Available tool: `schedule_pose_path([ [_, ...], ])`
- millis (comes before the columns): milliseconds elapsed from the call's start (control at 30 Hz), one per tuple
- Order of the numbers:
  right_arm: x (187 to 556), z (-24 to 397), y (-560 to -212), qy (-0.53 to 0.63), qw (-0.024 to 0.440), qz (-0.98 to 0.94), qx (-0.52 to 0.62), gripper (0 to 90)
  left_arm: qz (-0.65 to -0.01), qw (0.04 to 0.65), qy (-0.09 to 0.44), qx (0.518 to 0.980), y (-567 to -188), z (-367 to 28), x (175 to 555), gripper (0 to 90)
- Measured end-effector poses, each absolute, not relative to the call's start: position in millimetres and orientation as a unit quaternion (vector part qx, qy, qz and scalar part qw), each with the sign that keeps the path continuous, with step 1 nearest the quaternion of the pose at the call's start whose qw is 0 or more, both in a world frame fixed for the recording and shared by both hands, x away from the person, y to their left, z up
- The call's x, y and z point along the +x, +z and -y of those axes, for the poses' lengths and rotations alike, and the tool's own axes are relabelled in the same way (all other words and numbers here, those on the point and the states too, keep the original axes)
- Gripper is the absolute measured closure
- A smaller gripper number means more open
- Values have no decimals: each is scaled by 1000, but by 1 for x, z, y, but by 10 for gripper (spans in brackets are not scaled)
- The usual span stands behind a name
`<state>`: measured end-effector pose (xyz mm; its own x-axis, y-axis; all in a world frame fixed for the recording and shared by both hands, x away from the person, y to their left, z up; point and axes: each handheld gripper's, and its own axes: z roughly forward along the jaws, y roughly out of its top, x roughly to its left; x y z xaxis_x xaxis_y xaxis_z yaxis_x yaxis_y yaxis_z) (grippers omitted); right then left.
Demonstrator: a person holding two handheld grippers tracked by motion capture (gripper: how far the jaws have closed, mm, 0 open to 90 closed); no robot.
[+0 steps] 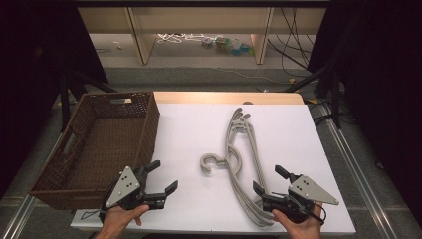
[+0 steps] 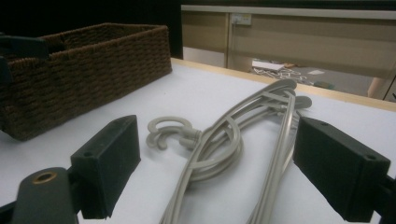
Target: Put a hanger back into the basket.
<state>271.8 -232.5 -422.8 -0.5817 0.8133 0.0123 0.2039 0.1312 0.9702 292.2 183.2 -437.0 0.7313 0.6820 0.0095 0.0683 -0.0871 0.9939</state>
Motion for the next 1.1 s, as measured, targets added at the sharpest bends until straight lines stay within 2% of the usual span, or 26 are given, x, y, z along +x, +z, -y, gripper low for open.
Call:
schedule_pose_path([
  [333, 272, 231, -423, 545, 276, -704, 363, 158, -269, 619, 247, 696, -437, -183, 292, 156],
  [867, 276, 225, -417, 520, 240, -740, 354, 169, -266, 627, 241, 691, -437, -182, 293, 157],
  [1100, 290, 210, -413, 468, 204, -791, 336, 245, -269, 619, 243, 697, -436, -182, 292, 157],
])
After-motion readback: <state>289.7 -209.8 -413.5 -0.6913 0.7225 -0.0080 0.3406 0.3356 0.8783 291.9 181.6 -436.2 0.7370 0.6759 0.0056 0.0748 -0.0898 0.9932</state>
